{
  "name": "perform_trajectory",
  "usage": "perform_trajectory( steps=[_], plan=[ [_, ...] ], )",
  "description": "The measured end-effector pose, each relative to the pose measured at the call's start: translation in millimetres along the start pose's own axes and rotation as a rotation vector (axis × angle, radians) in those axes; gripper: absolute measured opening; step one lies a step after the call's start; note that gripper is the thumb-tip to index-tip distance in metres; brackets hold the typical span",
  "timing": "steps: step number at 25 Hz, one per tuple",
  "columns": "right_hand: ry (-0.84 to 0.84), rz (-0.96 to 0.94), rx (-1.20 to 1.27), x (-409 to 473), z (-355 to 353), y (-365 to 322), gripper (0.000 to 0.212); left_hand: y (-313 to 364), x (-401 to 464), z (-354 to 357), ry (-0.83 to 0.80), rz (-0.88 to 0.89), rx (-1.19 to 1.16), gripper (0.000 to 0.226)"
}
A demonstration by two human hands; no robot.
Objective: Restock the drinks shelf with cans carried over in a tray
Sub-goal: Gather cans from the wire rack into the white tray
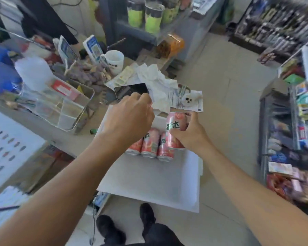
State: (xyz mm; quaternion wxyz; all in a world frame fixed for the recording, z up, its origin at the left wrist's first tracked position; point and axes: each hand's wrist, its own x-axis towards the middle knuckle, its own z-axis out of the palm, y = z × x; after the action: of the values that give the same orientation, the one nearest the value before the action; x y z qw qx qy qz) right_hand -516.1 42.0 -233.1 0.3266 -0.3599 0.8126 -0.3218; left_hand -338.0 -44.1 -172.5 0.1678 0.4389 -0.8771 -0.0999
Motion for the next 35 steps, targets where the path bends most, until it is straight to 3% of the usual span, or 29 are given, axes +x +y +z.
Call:
perform_trajectory(
  steps=[5,11,18,21,24,35],
  plan=[
    [-0.019,0.102,-0.273,12,15,24,0.073,13,5,20,-0.093,0.019,0.005,0.028],
    [-0.043,0.161,-0.575,24,26,33,0.066,13,5,38,-0.136,0.014,-0.053,0.027],
    [-0.157,0.139,-0.692,22,-2,24,0.022,6,4,32,-0.094,-0.002,-0.056,0.026],
    [-0.139,0.071,-0.665,15,-5,4,0.015,4,4,26,-0.087,-0.024,-0.031,0.025],
    [-0.153,-0.108,-0.571,11,-2,-33,0.024,-3,2,16,-0.044,-0.068,0.027,0.026],
    [-0.044,-1.147,-0.455,-30,34,-195,0.053,-58,-39,-109,0.342,-0.447,0.169,0.024]
  ],
)
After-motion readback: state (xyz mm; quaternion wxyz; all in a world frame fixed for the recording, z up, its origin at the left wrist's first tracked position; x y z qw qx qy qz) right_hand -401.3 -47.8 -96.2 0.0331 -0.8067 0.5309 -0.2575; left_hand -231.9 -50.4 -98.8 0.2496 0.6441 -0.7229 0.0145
